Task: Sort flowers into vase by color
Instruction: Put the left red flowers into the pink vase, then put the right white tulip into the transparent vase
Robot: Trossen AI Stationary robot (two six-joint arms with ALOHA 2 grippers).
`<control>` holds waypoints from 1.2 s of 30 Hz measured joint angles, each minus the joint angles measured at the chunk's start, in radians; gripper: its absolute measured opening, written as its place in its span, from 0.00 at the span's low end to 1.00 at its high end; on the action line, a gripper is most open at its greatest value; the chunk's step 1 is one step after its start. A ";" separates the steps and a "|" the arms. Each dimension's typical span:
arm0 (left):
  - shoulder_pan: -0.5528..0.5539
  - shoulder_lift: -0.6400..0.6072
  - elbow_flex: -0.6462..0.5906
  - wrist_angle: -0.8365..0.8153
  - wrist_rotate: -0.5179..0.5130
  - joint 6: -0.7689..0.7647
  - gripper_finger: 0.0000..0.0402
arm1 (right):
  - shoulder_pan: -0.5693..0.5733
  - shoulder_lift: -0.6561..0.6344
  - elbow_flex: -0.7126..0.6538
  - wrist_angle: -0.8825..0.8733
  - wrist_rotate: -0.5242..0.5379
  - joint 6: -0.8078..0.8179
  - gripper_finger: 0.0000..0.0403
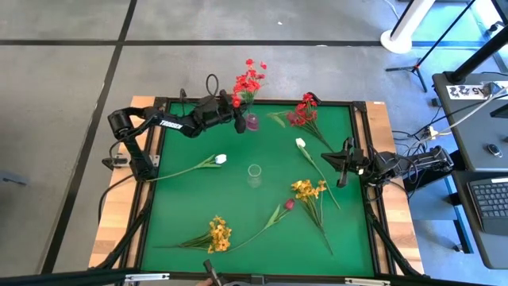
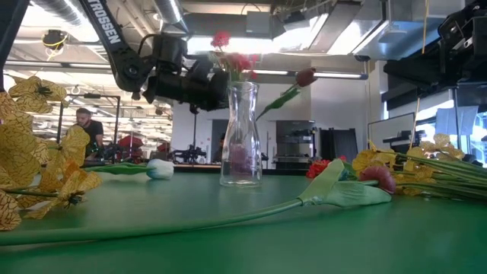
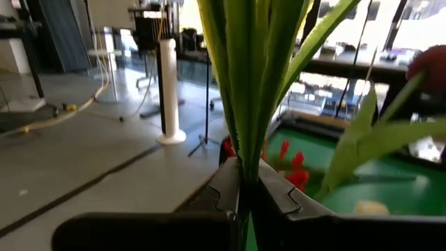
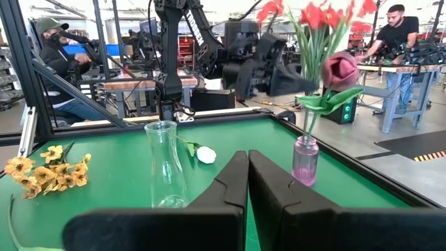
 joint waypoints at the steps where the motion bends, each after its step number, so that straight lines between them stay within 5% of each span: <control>1: 0.000 0.000 0.000 -0.027 0.000 0.000 0.03 | 0.000 0.000 0.000 0.000 0.000 0.000 0.04; 7: -0.001 0.000 0.000 -0.101 -0.015 -0.003 0.08 | 0.000 0.000 0.000 0.000 0.000 0.000 0.04; 19: -0.006 -0.032 0.002 -0.248 -0.068 -0.010 0.38 | 0.000 0.000 0.000 0.000 0.000 0.000 0.04; 27: -0.061 -0.237 0.003 -0.540 -0.218 0.048 0.51 | 0.000 0.000 0.000 0.000 0.000 0.000 0.04; 36: -0.174 -0.486 0.003 -0.815 -0.273 -0.066 0.53 | 0.000 0.000 0.000 0.000 0.000 0.000 0.04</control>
